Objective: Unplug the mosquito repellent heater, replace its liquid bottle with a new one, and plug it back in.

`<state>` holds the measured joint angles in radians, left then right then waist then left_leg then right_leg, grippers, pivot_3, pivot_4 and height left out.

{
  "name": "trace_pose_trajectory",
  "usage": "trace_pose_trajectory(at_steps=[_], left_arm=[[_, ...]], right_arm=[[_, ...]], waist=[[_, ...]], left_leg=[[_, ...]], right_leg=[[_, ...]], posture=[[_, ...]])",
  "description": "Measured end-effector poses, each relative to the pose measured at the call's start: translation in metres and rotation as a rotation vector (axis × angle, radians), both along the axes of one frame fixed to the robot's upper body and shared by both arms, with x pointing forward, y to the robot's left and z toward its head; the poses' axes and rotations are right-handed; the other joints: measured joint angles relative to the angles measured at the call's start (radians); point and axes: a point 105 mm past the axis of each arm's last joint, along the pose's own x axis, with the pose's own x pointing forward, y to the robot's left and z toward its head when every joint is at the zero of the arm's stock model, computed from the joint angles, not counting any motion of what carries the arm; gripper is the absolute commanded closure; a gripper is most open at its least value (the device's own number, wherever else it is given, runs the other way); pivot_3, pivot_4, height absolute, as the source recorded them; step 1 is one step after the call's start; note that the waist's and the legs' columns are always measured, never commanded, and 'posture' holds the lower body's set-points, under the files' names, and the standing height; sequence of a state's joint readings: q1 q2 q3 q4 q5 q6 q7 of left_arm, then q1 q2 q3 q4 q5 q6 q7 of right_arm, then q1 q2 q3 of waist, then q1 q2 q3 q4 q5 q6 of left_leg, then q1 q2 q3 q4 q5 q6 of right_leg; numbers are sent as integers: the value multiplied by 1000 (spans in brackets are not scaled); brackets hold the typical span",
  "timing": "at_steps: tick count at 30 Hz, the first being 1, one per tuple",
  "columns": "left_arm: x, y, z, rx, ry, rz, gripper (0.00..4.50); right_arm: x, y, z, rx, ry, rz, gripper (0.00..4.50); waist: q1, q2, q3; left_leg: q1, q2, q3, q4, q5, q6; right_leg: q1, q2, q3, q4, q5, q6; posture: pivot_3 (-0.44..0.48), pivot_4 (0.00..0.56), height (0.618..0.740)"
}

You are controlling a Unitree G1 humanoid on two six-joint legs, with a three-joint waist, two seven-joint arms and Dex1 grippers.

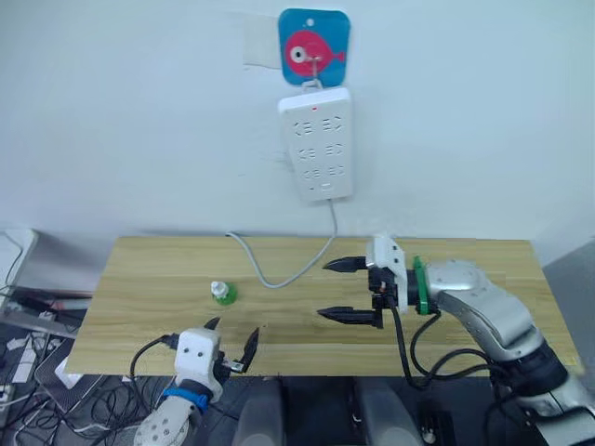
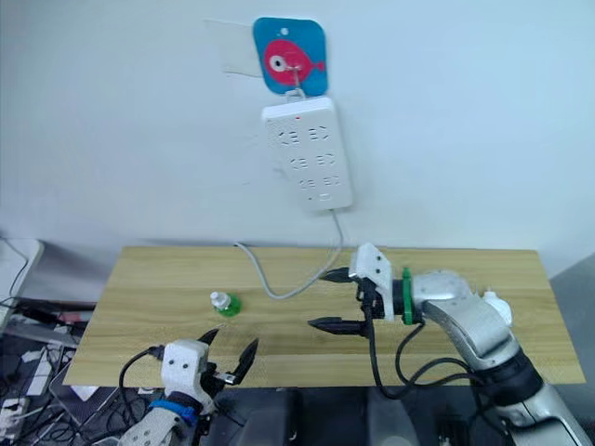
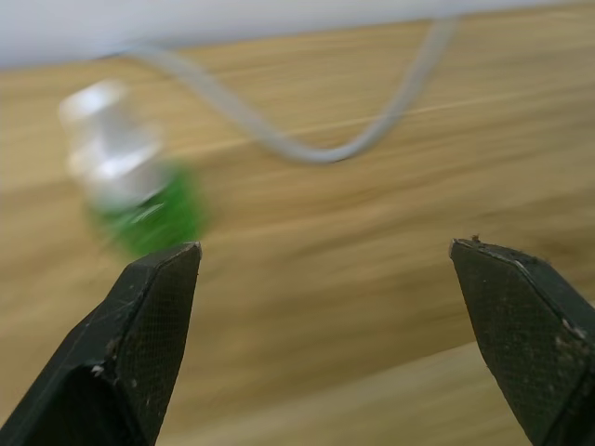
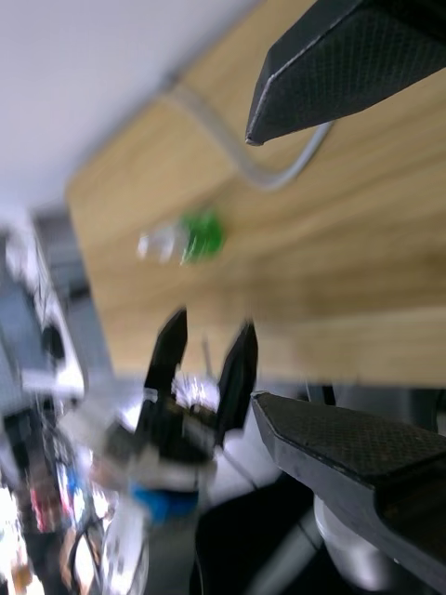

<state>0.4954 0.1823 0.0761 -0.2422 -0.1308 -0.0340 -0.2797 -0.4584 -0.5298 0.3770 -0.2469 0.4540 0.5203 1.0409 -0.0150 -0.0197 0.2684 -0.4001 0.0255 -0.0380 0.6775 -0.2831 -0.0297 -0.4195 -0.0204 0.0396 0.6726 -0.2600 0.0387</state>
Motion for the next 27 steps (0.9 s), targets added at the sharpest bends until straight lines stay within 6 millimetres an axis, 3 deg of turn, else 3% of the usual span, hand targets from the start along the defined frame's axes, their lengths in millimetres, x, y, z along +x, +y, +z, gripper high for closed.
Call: trace_pose_trajectory(at_steps=[3,9,22,26,27], left_arm=[[6,15,-10,14,-17,110,0],[33,22,-14,24,-91,165,0],[84,13,-33,-4,-123,126,0],[90,12,-35,-10,-134,126,0],[91,12,-36,-10,-138,127,183]], right_arm=[[0,17,0,10,30,74,46],[0,39,-5,27,51,114,46],[17,22,2,2,59,-19,46],[17,20,6,-5,54,-35,46],[17,19,6,-8,56,-36,16]], waist=[[7,0,0],[13,-1,-1],[9,-1,-1],[4,-1,-1],[2,-1,-1]], left_leg=[[0,0,1,0,0,0],[0,0,0,1,0,0],[1,0,-1,1,0,0],[1,0,-1,1,0,0],[1,0,-1,1,0,0]], right_leg=[[0,0,1,1,0,0],[-1,0,0,3,0,-1],[-1,0,-2,6,0,-1],[-1,0,-1,5,0,-1],[-1,0,-1,5,0,-1]], posture=[[86,247,740],[84,251,740],[11,246,740],[1,242,740],[-2,242,740]])
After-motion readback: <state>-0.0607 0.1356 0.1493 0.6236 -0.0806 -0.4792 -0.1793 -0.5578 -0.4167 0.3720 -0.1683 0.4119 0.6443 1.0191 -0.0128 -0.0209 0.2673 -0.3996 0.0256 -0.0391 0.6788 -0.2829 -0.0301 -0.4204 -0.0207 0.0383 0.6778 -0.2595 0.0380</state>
